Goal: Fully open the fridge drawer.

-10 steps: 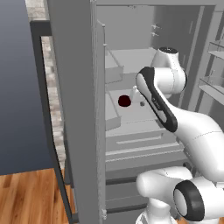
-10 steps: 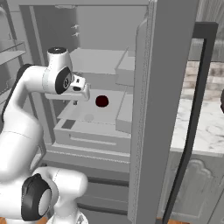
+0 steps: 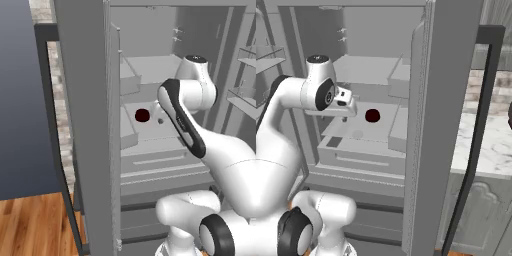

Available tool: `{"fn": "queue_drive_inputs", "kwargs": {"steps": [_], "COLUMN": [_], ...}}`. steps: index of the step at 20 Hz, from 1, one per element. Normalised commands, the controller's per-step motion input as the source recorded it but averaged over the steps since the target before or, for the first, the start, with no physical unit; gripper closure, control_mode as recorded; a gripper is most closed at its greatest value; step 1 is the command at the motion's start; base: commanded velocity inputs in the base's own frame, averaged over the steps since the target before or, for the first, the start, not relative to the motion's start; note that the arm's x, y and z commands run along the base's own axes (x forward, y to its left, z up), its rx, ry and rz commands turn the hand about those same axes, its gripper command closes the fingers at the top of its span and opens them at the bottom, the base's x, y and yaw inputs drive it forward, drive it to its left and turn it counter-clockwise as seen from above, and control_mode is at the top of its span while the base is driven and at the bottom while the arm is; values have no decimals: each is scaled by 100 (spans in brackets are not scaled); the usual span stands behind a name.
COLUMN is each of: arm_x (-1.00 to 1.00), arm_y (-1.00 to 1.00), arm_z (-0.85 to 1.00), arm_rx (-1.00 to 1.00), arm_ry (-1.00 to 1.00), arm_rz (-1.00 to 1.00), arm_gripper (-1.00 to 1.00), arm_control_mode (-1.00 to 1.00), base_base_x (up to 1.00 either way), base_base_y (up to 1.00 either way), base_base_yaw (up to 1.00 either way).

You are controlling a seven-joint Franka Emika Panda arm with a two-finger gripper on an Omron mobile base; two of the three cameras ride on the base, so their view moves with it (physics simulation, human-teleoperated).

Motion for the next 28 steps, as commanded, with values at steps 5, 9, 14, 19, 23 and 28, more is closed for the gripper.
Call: {"fn": "queue_drive_inputs", "kwargs": {"steps": [5, 9, 14, 19, 23, 28], "arm_x": [-6, 0, 0, 0, -32, -40], "arm_y": [0, 0, 0, 0, 0, -1], "arm_z": [0, 0, 0, 0, 0, 0], "arm_rx": [0, 0, 0, 0, 0, 0], "arm_ry": [-1, 0, 0, 0, -2, -1], "arm_rz": [0, 0, 0, 0, 0, 0], "arm_gripper": [-100, -100, -100, -100, -100, -100], "arm_control_mode": [100, 100, 100, 100, -100, -100], "base_base_x": [-32, -49, -51, -49, -12, 0], "base_base_y": [0, 0, 0, -1, -1, 0], "base_base_yaw": [0, 0, 0, 0, 0, 0]}}
